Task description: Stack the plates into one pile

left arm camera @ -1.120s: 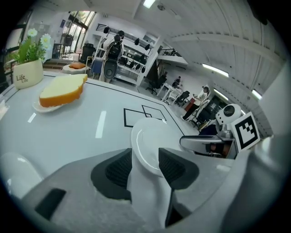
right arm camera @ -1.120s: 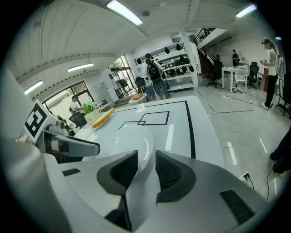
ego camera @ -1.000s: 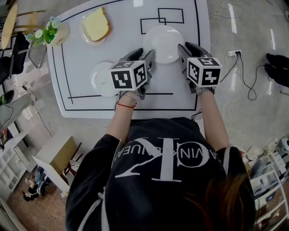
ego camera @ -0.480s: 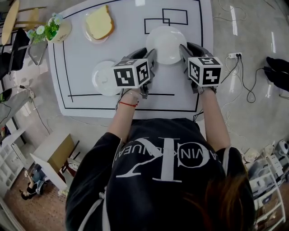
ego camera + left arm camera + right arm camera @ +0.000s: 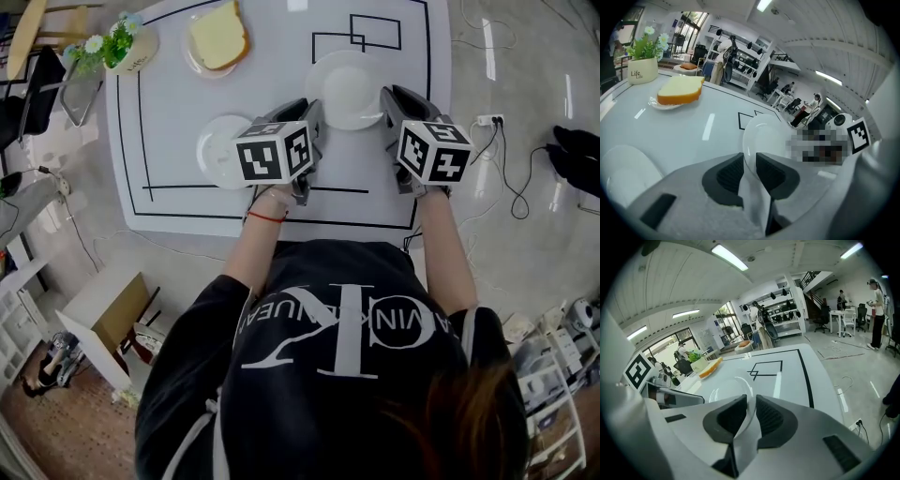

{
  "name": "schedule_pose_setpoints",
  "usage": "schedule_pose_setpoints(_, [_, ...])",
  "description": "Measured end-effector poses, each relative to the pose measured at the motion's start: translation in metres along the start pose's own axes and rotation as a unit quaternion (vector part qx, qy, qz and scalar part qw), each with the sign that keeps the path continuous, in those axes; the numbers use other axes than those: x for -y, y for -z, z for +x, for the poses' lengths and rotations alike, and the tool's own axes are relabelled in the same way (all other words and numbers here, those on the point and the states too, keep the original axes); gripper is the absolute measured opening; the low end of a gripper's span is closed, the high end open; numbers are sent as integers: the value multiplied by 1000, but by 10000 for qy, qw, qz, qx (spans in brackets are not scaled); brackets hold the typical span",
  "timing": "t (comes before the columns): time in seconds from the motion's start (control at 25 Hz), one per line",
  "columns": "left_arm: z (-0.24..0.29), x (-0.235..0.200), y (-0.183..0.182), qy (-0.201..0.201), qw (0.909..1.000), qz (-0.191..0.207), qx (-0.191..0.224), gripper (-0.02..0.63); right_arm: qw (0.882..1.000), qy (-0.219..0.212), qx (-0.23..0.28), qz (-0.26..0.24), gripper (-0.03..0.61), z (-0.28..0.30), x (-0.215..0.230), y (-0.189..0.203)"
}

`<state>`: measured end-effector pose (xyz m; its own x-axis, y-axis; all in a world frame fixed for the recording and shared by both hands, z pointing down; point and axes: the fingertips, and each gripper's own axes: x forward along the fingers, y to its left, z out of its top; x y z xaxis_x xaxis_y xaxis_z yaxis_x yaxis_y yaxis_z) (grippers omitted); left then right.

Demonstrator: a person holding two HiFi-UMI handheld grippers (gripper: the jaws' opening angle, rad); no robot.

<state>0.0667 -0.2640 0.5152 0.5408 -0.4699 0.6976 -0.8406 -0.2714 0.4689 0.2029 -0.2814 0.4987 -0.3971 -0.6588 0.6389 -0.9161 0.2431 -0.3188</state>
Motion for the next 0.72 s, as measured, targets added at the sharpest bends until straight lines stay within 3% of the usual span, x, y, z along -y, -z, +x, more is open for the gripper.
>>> schedule_pose_setpoints(0.32, [-34, -16, 1, -152, 9993, -171, 281, 87, 9995, -238, 139, -143, 61, -4, -37, -4])
schedule_pose_setpoints(0.72, [-108, -66, 21, -554, 9930, -750, 719, 87, 9946, -975, -33, -351, 60, 9, -123, 8])
